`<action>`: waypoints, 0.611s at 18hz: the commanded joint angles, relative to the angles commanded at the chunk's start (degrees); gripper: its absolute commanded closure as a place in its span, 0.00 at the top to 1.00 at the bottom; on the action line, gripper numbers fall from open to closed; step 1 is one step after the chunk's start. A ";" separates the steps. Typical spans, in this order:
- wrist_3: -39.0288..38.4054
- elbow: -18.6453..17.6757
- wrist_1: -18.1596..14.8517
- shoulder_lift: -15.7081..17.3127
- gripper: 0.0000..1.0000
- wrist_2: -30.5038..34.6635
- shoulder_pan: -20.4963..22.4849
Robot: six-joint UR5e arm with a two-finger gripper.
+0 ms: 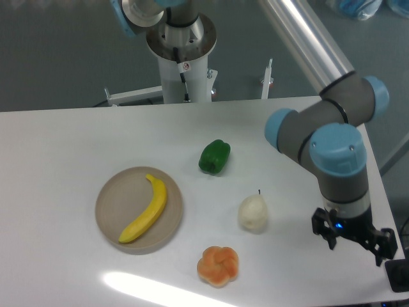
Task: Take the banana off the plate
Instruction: 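Move the open gripper over the banana on the beige plate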
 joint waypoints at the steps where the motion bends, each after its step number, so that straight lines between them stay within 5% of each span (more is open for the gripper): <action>1: -0.87 -1.06 -2.03 1.68 1.00 -0.70 -0.09; 11: -16.85 -14.68 -11.54 13.65 1.00 -15.80 -3.16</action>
